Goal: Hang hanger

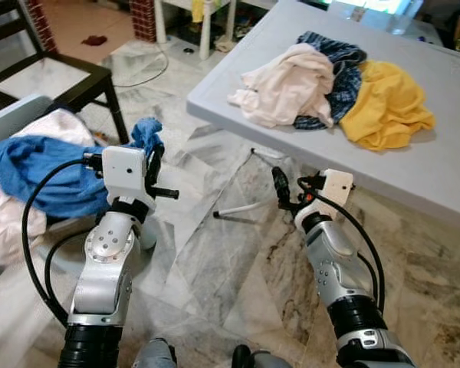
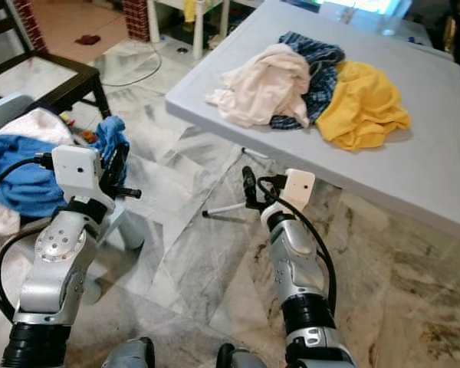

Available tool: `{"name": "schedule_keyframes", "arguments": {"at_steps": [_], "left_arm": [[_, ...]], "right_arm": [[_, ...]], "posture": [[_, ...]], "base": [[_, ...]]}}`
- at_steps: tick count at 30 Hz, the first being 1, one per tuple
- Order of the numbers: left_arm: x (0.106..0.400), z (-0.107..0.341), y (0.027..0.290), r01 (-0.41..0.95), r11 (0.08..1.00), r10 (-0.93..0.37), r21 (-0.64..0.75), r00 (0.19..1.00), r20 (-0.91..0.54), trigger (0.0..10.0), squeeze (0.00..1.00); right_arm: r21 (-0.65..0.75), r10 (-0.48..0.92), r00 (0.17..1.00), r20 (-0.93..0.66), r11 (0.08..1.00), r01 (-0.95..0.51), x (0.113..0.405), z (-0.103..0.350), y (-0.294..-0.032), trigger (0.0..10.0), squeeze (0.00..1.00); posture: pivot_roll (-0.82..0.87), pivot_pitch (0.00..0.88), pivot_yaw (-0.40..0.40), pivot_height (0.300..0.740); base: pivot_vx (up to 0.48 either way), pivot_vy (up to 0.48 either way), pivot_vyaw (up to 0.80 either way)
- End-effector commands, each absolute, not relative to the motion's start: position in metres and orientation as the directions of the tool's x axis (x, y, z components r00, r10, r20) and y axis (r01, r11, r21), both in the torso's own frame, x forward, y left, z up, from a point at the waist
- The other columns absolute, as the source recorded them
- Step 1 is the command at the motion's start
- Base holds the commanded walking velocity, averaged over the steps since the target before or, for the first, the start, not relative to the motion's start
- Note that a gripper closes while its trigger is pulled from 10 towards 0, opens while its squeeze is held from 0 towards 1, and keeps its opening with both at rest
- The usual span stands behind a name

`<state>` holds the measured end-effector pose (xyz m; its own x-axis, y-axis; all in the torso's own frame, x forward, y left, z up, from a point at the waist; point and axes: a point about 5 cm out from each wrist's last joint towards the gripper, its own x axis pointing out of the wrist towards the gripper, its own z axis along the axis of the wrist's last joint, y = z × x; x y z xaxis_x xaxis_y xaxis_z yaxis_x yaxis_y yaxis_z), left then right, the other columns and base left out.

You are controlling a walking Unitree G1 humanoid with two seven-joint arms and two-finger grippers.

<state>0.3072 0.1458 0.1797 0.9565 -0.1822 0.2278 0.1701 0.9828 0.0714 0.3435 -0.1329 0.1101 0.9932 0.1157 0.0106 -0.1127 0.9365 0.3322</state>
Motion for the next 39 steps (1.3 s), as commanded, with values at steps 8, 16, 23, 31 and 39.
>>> {"name": "schedule_keyframes", "arguments": {"at_steps": [8,16,23,31,39], "left_arm": [[0.308,0.18,0.136,0.22,0.974,-0.228,0.063,0.952,0.203,10.0,0.0],[0.307,0.174,0.129,0.22,0.974,-0.226,0.055,0.959,0.172,10.0,0.0],[0.308,0.174,0.134,0.212,0.976,-0.216,0.038,0.963,0.162,10.0,0.0],[0.308,0.174,0.136,0.239,0.971,-0.24,0.028,0.956,0.166,10.0,0.0],[0.31,0.174,0.139,0.251,0.967,-0.253,0.036,0.954,0.159,10.0,0.0]], "right_arm": [[0.337,0.052,0.999,0.001,0.94,-0.049,0.342,0.107,-0.145,10.0,0.0],[0.336,0.042,0.999,0.002,0.941,-0.04,0.343,0.108,-0.144,10.0,0.0],[0.332,0.031,1.0,-0.001,0.943,-0.029,0.343,0.107,-0.145,10.0,0.0],[0.328,0.015,1.0,-0.001,0.945,-0.014,0.342,0.106,-0.148,10.0,0.0],[0.337,-0.007,1.0,0.006,0.942,0.004,0.34,0.105,-0.15,10.0,0.0]], "posture": [[0.28,0.237,-0.107,0.74],[0.27,0.24,-0.104,0.74],[0.28,0.243,-0.104,0.74],[0.27,0.243,-0.099,0.74],[0.27,0.239,-0.085,0.74]], "base": [[0.0,0.0,-0.8],[0.0,0.0,-0.8],[0.0,0.0,-0.8],[0.032,0.0,-0.8],[0.321,0.0,-0.8]]}}
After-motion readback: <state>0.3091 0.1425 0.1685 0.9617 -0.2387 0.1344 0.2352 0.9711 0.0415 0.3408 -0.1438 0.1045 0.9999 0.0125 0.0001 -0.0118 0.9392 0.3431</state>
